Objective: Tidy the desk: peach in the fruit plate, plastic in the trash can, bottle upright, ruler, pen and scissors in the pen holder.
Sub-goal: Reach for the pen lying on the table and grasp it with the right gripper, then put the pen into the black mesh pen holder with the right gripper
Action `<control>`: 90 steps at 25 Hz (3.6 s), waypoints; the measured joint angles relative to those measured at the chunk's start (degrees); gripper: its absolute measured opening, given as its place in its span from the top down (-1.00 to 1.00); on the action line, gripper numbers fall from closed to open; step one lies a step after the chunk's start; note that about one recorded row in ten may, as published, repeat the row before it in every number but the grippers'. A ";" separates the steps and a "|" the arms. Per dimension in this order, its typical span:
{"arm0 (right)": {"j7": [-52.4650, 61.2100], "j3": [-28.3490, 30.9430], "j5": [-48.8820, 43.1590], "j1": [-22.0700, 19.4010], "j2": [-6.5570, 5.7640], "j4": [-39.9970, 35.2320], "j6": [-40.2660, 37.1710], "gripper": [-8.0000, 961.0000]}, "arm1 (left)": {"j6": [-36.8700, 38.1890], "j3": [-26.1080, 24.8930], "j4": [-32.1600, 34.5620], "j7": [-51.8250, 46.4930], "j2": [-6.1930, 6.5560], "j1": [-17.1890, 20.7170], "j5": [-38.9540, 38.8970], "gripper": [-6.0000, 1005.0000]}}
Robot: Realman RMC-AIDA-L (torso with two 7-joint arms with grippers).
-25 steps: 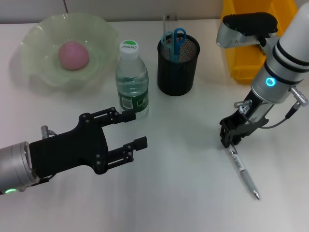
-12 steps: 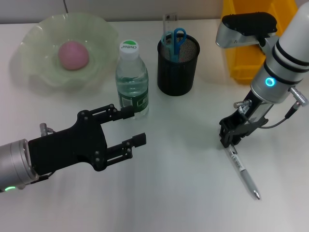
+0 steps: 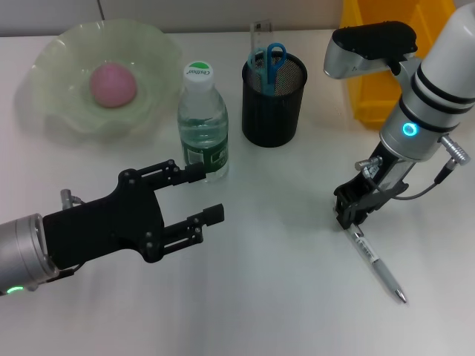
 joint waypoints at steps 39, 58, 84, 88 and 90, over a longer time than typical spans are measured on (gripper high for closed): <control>-33.17 8.16 42.73 -38.15 -0.28 -43.47 -3.57 0.62 | 0.79 -3.51 -2.13 -0.13 -0.39 0.70 -1.47 -0.24; -76.36 16.08 74.66 -34.27 -0.32 -12.73 3.84 0.62 | 0.43 -3.50 -2.14 -0.40 -0.33 0.00 -1.71 -0.24; -97.01 15.25 78.71 -22.56 -0.26 3.76 15.24 0.62 | 0.39 -1.93 -2.29 -0.62 -0.44 -2.08 -1.58 -0.24; -101.53 15.24 78.71 -21.38 -0.18 6.43 16.55 0.62 | 0.27 -2.05 -2.35 -0.62 -0.44 -2.25 -1.59 -0.24; -101.95 15.24 78.71 -21.19 -0.14 6.86 16.94 0.62 | 0.23 -2.14 -2.36 -0.62 -0.44 -2.26 -1.59 -0.24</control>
